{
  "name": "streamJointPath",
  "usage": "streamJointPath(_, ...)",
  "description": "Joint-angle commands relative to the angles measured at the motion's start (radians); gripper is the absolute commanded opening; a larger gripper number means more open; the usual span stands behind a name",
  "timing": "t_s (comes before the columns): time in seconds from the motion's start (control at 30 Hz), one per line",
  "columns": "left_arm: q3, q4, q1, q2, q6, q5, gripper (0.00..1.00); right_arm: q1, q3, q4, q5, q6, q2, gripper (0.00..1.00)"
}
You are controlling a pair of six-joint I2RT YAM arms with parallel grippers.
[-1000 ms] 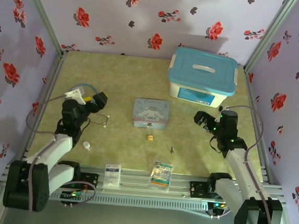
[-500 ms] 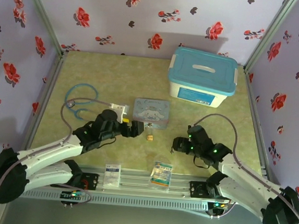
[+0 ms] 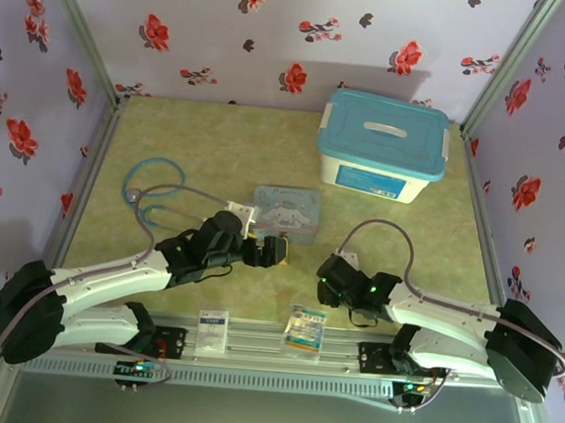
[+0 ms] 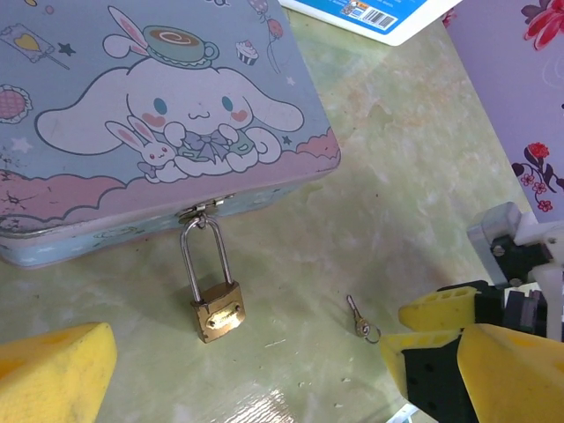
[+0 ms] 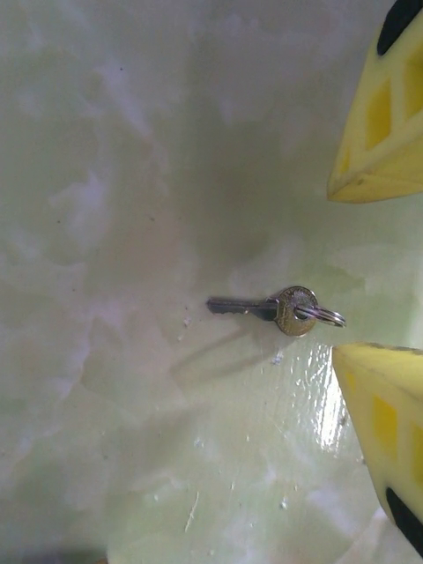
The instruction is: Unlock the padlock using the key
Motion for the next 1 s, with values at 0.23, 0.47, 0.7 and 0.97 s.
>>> streamJointPath(0.23,0.024,0.021,-0.009,0.036,-0.006,-0.029,1.0,0.031,0.034,0.067,0.057,0.043,0.054,0.36)
streamJointPath(0.47,0.007,0.045,-0.008,0.017,-0.006,-0.06,1.0,0.03,0.028,0.064,0.049,0.061,0.099,0.31)
streamJointPath(0.7,-0.005,0.088,-0.009,0.014,-0.028,-0.068,1.0,0.03,-0.001,0.089,0.044,0.079,0.118,0.24)
streamJointPath(0.97,0.013,0.107,-0.009,0.041,-0.039,-0.073,1.0,0.03,-0.026,0.104,0.032,0.079,0.116,0.12)
